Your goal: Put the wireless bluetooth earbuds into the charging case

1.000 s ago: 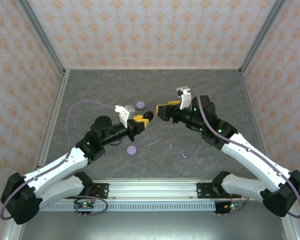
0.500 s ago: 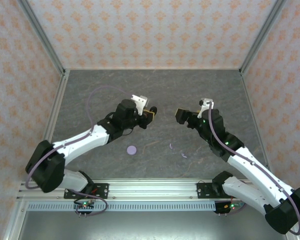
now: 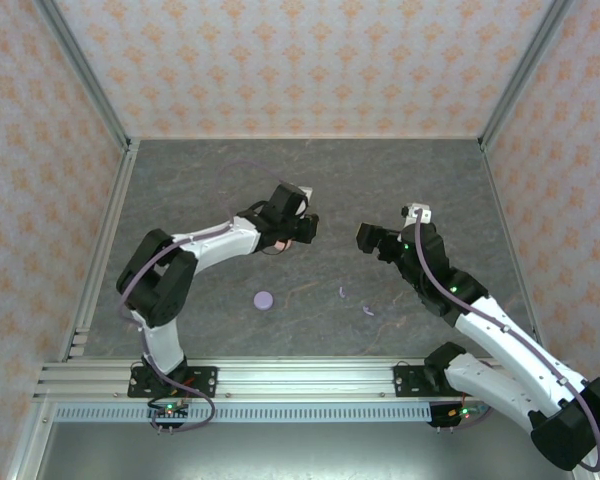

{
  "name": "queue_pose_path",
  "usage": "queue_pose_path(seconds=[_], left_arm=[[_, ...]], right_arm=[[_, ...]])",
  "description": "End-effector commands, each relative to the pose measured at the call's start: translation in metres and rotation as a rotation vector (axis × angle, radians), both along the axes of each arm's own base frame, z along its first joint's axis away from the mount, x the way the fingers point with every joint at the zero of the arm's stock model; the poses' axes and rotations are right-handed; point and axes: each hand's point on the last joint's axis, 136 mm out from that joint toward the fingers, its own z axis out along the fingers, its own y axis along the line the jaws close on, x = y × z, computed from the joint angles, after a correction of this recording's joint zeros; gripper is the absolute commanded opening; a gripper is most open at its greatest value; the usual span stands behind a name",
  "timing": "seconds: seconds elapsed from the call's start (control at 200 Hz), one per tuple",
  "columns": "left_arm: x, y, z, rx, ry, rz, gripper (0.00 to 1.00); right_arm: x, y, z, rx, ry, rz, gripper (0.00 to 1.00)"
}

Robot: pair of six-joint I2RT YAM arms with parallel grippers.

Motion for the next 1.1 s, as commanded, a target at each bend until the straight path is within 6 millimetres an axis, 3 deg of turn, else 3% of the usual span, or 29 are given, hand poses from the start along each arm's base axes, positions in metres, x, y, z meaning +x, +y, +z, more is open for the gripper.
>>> queue_pose_path(seconds=[0.0,0.345,0.561,0.736,0.771,0.906,1.096], left_arm=[[0.012,0.001,0.0,0.001,0.023,0.036,0.04],[0.012,-0.009,-0.039,-0.033,0.137,0.042,0.05],[0.006,-0.004,-0.041,-0.031,0.15,0.051,0.31],[0.007,0.005,-0.021,-0.011,0.097,0.049,0.51],[0.007,0.007,-0.004,-0.023,0.066,0.051,0.53],[0.004,0.018,0.026,-0.037,0.004,0.068,0.59],[-0.004,0.044,0.057,-0.051,-0.063,0.111,0.65]], right_arm=[[-0.003,-0.01,-0.009,-0.044,0.009,-0.027,0.99],[-0.003,-0.012,-0.014,-0.065,0.019,-0.033,0.99],[-0.002,-0.01,-0.015,-0.071,0.023,-0.018,0.99],[-0.005,0.004,-0.015,-0.065,0.031,0.068,0.99],[-0.005,0.007,-0.015,-0.063,0.036,0.081,0.99],[-0.006,0.016,-0.02,-0.068,0.074,0.129,0.99],[-0.008,0.043,-0.016,0.009,0.08,0.25,0.99]])
